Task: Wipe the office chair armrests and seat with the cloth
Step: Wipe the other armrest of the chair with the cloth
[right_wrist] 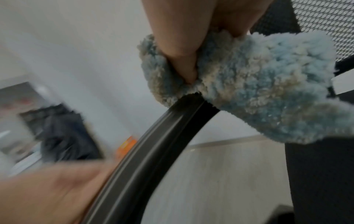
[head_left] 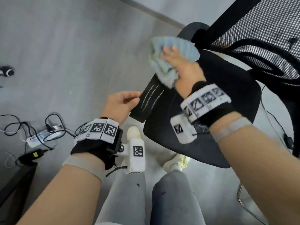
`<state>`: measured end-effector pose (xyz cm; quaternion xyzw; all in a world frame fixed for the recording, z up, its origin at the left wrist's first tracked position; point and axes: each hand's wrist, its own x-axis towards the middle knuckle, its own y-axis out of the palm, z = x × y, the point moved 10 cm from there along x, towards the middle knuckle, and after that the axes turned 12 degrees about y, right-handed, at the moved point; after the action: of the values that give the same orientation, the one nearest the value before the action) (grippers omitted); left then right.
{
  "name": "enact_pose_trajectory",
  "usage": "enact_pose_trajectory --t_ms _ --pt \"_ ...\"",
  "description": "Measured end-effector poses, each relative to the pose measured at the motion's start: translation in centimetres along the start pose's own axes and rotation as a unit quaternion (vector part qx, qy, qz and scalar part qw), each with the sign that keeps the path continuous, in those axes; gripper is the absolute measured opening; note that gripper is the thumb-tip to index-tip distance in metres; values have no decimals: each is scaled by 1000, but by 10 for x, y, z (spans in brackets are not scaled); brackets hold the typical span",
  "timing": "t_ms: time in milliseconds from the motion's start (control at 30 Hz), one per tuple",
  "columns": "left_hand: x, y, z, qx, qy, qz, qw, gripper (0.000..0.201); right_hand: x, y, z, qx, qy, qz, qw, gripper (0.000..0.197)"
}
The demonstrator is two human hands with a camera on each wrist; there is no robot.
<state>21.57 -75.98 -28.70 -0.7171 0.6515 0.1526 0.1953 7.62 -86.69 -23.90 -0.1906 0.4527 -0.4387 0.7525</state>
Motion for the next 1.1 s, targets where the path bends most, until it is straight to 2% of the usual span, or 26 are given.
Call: enact_pose_trajectory --t_ms 100,167,200,267,333,400,500,567,700,767,900,967,1000,1067,1100 --pt "3 0 -4 26 12 0 1000 27 29 -37 -22 -14 104 -85 991 60" --pt "5 2 -8 36 26 8 999 28 22 -39 -23 -9 127 -102 986 66" --pt "5 3 -10 40 30 12 999 28 13 -31 -19 -1 118 -94 989 69" --pt "6 3 -8 41 28 13 999 27 -14 -6 -5 15 54 -66 996 68" --pt "7 1 -4 39 19 8 999 27 -41 24 10 12 -31 -13 999 61" --pt "5 0 -1 40 11 7 999 27 -57 43 14 3 -74 33 997 53" --pt "4 1 3 24 2 12 1000 27 -43 30 12 -8 -102 21 995 59" --pt "3 1 4 20 -2 20 1000 25 -19 8 7 9 -75 -6 997 63" --pt "0 1 1 22 11 35 999 27 32 -45 -24 -29 79 -103 991 56" --pt "-3 -2 3 29 16 27 999 25 39 -53 -29 -41 103 -121 987 56" --pt "-5 -9 13 27 12 -6 1000 18 -1 -18 -11 11 42 -88 995 70" --pt "-2 -8 13 30 11 -3 999 15 -37 16 5 -13 -18 -28 999 72" --pt "-1 -8 12 34 12 3 999 15 -52 33 11 -40 -59 2 997 70" --pt "0 -6 13 39 9 16 999 14 -74 50 24 -79 -141 23 987 59" --pt "0 -6 13 39 5 19 999 14 -77 50 27 -96 -160 27 982 55"
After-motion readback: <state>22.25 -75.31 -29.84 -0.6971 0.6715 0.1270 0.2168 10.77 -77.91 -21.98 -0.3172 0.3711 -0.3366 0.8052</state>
